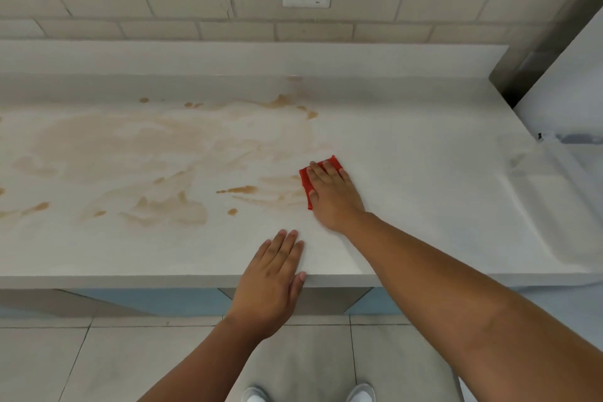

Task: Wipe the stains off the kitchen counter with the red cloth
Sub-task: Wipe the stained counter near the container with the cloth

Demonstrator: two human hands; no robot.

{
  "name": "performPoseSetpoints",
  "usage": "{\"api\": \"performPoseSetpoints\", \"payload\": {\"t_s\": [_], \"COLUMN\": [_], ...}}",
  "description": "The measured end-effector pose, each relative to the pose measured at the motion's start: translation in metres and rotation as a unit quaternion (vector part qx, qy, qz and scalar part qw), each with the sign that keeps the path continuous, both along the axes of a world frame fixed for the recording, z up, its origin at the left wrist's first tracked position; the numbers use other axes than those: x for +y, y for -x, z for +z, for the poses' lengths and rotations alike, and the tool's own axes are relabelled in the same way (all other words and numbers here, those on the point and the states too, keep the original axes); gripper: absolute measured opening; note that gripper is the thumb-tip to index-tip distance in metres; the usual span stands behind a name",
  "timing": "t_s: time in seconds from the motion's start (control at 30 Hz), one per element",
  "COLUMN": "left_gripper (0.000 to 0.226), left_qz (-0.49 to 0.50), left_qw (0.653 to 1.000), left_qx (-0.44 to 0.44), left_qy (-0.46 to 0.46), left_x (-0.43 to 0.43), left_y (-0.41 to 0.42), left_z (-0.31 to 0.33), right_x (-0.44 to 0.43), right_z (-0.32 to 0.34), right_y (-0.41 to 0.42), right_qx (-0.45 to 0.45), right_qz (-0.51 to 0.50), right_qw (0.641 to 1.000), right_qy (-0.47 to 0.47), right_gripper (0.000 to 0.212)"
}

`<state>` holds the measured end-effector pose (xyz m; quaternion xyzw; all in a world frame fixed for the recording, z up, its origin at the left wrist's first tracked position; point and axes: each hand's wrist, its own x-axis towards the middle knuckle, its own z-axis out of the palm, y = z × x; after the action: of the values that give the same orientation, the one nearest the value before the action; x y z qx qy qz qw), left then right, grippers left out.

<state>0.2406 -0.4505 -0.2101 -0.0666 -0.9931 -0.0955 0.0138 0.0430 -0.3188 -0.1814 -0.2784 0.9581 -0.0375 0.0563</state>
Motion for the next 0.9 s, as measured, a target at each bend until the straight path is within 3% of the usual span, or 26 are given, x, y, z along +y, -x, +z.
{"api": "performPoseSetpoints", "payload": {"t_s": [0.17,0.33,0.5,0.6,0.77,0.9], "left_gripper": [0.06,0.059,0.06,0.056,0.044,0.032], "left_qz": [-0.024,-0.044,-0.045,-0.021,0.027,0.027], "left_qw": [1.0,0.999,0.996,0.988,0.977,0.974], "left_qx": [-0.002,-0.004,0.003,0.032,0.107,0.123], "left_qy": [0.001,-0.008,-0.072,-0.148,-0.18,-0.19], "left_x": [-0.007,-0.018,-0.021,-0.026,-0.049,-0.044], "left_y": [-0.001,-0.004,-0.004,-0.006,0.0,0.026], "left_z": [0.002,0.001,0.003,0.011,0.029,0.04], "right_x": [0.015,0.056,0.023,-0.003,-0.012,-0.007], "right_z": [-0.004,-0.001,0.002,-0.002,-0.006,0.002], "right_y": [-0.039,-0.041,-0.021,-0.026,-0.062,-0.076], "right_qx": [0.006,-0.004,-0.008,-0.003,0.019,-0.075], "right_qz": [0.058,-0.016,-0.101,-0.068,-0.018,-0.023], "right_qw": [0.998,1.0,0.995,0.998,0.999,0.989], "right_qy": [0.023,0.021,0.003,0.009,0.036,0.124], "right_gripper": [0.056,0.058,0.059,0.058,0.058,0.056]}}
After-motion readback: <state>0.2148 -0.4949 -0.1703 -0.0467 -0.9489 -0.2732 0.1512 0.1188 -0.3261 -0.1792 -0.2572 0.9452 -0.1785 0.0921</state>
